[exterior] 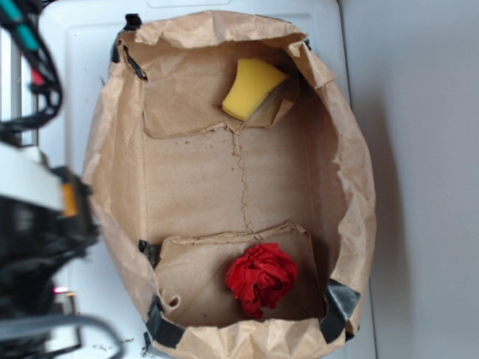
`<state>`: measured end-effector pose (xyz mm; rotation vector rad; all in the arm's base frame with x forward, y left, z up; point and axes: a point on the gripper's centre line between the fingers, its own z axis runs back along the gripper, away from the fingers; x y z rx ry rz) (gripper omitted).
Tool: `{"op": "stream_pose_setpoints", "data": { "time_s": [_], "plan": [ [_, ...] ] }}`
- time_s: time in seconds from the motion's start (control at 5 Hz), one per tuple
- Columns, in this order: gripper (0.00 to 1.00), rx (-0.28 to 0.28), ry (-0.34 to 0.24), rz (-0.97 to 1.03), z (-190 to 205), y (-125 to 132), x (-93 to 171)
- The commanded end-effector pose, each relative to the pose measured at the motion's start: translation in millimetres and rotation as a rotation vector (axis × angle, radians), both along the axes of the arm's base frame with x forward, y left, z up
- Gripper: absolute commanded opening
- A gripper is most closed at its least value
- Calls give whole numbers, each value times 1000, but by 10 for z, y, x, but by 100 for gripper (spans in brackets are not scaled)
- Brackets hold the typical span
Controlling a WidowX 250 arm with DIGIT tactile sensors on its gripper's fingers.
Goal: Grab the green sponge.
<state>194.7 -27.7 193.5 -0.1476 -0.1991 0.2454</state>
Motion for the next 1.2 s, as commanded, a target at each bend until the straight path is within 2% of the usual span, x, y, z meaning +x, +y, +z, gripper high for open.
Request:
{"op": "stream_pose_setpoints", "data": {
  "time_s": [0.0,0.2,0.4,1.0],
  "plan": [
    [100,-55,-139,203,-91,176,478],
    [100,-43,-166,249,-127,233,627],
    [100,-10,-183,302,-207,337,801],
    [100,108,-183,405,-552,637,1193]
  ]
}}
